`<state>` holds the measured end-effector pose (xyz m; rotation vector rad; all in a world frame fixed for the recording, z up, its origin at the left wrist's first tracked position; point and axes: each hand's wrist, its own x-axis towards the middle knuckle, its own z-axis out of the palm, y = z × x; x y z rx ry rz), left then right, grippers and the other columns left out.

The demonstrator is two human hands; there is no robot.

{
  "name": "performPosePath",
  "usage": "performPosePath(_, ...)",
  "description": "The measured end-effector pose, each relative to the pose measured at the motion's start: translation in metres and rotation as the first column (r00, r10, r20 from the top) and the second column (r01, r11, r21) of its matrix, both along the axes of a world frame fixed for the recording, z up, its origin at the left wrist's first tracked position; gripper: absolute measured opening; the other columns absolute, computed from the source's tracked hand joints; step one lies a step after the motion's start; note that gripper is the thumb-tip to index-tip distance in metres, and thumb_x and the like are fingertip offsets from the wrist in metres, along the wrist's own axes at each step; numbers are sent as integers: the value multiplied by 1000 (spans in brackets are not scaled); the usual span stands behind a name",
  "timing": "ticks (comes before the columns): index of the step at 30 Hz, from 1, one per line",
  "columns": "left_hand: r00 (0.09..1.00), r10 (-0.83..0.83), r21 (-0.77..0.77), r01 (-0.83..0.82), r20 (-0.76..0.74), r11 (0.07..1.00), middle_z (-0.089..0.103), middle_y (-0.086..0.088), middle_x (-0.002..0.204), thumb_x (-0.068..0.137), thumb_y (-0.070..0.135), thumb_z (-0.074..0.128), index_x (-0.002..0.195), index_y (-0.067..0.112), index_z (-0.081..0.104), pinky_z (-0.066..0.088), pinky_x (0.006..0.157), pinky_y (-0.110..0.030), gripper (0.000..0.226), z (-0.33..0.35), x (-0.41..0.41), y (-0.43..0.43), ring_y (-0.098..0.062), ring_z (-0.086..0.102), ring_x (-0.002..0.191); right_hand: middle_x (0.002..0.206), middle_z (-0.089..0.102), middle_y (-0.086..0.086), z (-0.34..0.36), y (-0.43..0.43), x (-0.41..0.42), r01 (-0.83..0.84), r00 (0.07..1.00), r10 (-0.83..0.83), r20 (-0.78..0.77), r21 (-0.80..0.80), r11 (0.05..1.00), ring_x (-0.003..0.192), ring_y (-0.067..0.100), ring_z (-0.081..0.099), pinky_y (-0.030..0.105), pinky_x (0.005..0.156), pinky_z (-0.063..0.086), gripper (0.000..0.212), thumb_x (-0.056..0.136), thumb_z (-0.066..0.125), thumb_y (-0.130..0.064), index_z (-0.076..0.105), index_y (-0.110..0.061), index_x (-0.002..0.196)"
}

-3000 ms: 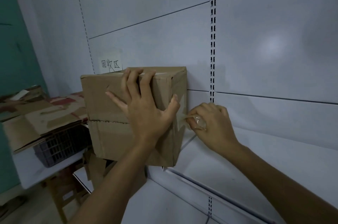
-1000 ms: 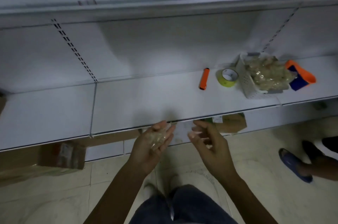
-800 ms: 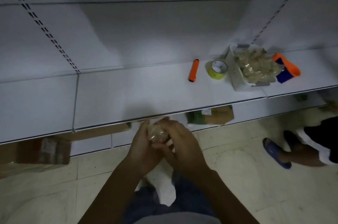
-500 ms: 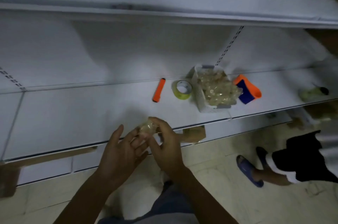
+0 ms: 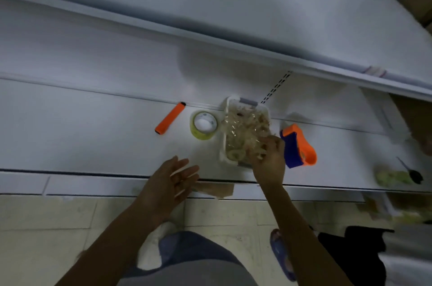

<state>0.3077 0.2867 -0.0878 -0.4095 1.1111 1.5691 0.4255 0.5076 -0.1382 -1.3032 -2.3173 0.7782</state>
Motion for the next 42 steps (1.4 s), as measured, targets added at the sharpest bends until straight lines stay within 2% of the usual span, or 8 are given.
performPosePath(4,991,114,-32,-112,62,993,69,-6,114,99,37,41,122,15,59,45,84,-33,36,-6,8,1,-20,62,103,106,61,7,-25,18,-4,-147,950,102,294,136,980,96,22,58,28,88,42,50,89,39,-48,55,-10,117)
performPosePath(7,974,209,-91,-201,86,975,67,-7,116,99,35,42,122,13,59,46,77,-30,36,-9,11,-1,-18,63,96,103,62,1,-38,22,-6,-185,916,162,367,27,982,97,14,56,17,86,41,25,92,56,-30,59,-15,111)
performPosePath(9,970,228,-106,-218,88,970,67,-8,118,98,34,43,123,13,58,46,79,-30,36,-9,14,-1,-18,63,96,107,60,1,-47,25,-9,-119,935,110,336,7,993,98,11,56,8,79,45,36,88,64,-29,54,-10,117)
performPosePath(13,964,247,-25,-246,100,969,67,-6,119,98,39,40,127,14,56,44,92,-34,41,-7,18,-3,-21,61,109,82,67,7,-53,25,-7,-294,882,242,403,71,953,87,27,62,34,82,51,27,86,64,-35,68,-8,88)
performPosePath(16,968,222,29,-226,115,974,67,-7,121,96,46,40,125,15,57,40,99,-38,46,-5,20,-6,-23,59,115,59,53,2,-40,24,-1,-397,871,358,337,52,916,63,27,60,38,68,51,31,91,60,-27,65,-3,71)
performPosePath(25,976,213,53,-211,-32,976,67,-3,120,96,50,35,127,18,55,38,105,-42,49,9,14,-30,-23,60,116,77,63,4,-25,-33,10,-319,939,341,-32,281,905,68,15,58,24,57,46,28,92,51,-33,63,-10,81)
performPosePath(33,828,554,97,-546,-92,832,66,-3,122,97,51,35,128,16,55,36,107,-41,51,19,-13,-127,-23,60,116,90,72,3,34,-191,-94,-813,427,857,-288,293,504,81,12,65,24,69,54,27,91,56,-30,72,-9,95)
performPosePath(42,494,794,310,-739,-353,598,64,-3,125,95,41,39,123,19,56,38,102,-37,39,95,-87,-318,-20,61,115,110,70,8,173,-340,-208,-670,-3,983,-182,730,133,102,20,65,32,85,55,33,95,52,-31,70,-8,110)
